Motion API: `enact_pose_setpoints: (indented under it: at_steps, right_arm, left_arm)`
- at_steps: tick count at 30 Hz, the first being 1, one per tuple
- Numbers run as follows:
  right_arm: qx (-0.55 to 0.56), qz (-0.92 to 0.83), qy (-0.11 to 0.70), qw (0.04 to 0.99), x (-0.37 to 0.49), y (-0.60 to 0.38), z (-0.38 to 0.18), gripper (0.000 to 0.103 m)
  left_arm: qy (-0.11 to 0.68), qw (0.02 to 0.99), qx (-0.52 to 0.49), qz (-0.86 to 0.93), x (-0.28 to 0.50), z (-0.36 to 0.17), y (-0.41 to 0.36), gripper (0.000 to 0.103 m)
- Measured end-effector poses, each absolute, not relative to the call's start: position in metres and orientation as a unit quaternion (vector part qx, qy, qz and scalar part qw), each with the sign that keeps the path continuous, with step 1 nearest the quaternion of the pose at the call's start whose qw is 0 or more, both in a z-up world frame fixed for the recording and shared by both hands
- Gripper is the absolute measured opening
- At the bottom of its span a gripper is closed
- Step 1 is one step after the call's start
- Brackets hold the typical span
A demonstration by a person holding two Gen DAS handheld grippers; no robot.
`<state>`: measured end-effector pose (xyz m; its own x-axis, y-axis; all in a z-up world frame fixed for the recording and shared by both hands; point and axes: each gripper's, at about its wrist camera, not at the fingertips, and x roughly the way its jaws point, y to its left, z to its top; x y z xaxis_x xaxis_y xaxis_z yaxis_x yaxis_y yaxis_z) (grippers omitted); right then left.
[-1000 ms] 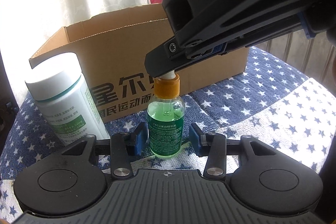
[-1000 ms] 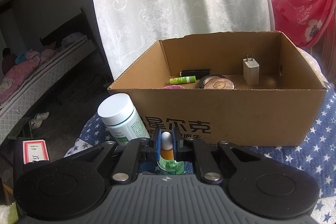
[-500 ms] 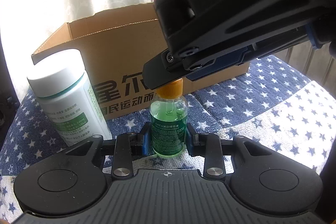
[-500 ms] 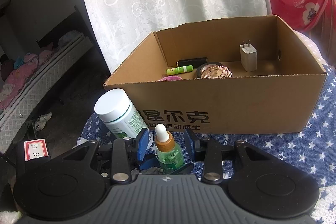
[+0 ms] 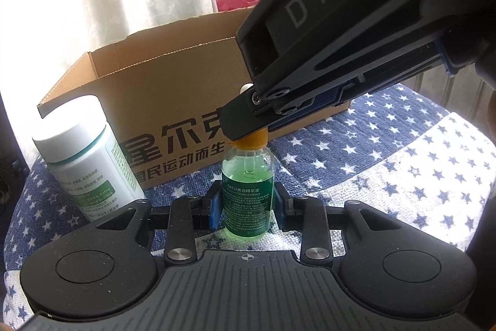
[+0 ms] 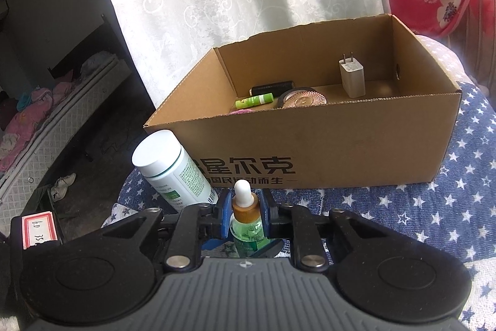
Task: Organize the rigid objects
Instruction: 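Grasp the green dropper bottle by its orange cap with the right gripper, then lift the dropper bottle and carry it over the box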
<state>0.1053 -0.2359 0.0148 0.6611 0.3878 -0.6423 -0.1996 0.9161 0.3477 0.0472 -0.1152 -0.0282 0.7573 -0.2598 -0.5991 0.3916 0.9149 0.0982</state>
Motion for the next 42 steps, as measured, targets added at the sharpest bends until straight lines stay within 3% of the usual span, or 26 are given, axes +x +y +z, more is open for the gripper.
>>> enact_pose_setpoints:
  at_steps: [20, 42]
  right_arm:
    - [0.156, 0.164, 0.383, 0.896, 0.105, -0.243, 0.013, 0.022]
    - [0.135, 0.164, 0.349, 0.913, 0.076, -0.230, 0.046, 0.022]
  left_arm:
    - [0.308, 0.927, 0.109, -0.183, 0.043, -0.039, -0.120, 0.031]
    - [0.275, 0.940, 0.093, -0.180, -0.011, -0.014, -0.124, 0.031]
